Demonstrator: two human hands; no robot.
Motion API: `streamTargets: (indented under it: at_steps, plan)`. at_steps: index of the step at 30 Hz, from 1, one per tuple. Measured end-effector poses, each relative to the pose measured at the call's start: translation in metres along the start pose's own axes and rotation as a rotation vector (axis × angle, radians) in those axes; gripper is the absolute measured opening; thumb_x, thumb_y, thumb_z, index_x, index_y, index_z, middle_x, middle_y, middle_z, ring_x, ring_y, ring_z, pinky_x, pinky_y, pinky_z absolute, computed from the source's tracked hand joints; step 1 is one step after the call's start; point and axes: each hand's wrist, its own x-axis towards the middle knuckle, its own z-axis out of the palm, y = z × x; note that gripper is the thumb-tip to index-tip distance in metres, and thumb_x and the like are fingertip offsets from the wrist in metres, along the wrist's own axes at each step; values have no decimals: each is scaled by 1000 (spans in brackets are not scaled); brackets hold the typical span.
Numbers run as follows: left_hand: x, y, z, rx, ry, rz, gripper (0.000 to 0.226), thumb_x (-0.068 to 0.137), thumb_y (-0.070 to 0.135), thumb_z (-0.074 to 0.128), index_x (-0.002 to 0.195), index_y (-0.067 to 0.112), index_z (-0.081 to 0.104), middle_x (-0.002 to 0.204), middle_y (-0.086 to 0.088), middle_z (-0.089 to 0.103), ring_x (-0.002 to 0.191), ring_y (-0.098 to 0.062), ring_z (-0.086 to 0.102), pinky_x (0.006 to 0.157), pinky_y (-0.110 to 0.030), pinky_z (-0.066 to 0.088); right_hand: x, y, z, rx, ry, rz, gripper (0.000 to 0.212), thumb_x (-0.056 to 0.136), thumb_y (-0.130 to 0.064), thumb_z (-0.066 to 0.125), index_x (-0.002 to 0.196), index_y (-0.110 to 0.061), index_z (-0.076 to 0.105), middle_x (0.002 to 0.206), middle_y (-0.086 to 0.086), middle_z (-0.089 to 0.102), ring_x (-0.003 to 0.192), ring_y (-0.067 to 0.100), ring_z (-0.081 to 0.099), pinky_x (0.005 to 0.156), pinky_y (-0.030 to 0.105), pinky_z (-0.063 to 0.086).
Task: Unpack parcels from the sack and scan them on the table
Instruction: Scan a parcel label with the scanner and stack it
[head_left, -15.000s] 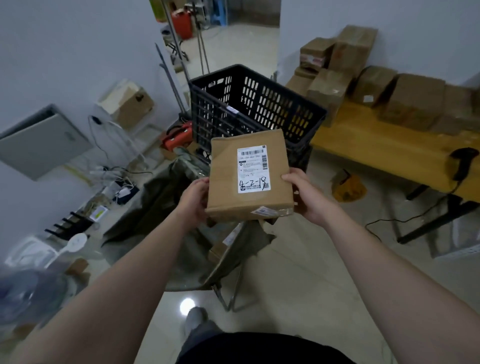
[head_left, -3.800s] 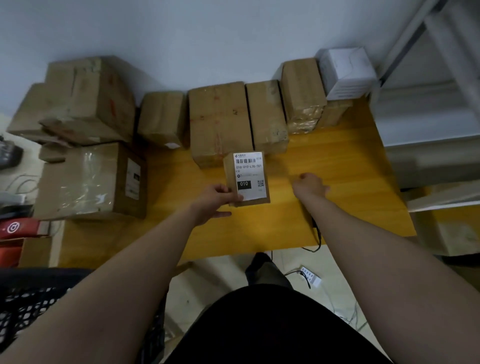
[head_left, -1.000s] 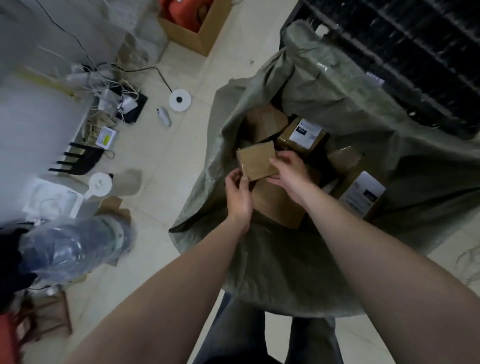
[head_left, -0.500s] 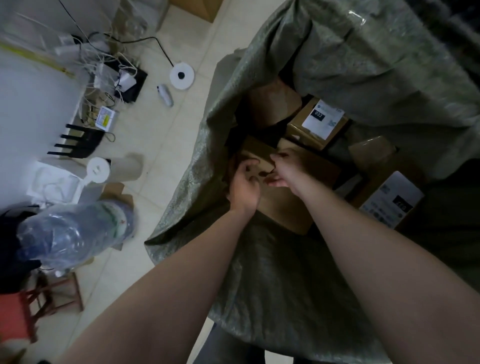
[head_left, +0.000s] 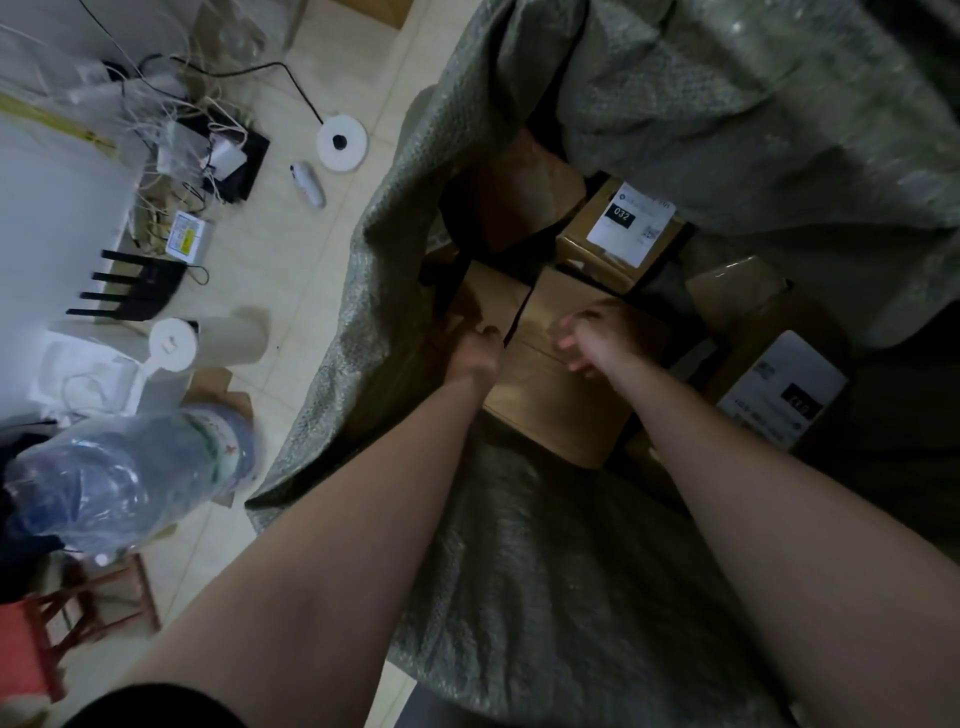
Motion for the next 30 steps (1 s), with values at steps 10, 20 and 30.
streamTargets:
  at_steps: [10,20,30]
  plan:
    - [-69,14,-9,294,-149,330,20,101,17,56,117,14,69,121,-6,69,119,-25,62,104,-39,49,-70,-10,-34,-167,-3,-53,19,104,-25,49,107,-25,68,100,1,71,88,23,70,68,34,57]
    - [-252,75,-56,609,-170,604,26,93,26,70,119,26,70,121,3,67,110,-18,63,89,-34,52,-271,-35,-157,-488,-29,-229,25,93,-11,56,89,-33,66,84,-2,67,68,17,67,40,20,45]
    - [-489,191,-18,738,-258,1001,24,97,33,65,121,32,72,110,15,65,99,-6,63,80,-26,53,-461,1,-376,-547,277,-358,25,91,-10,58,89,-30,72,81,-4,72,62,16,67,41,17,43]
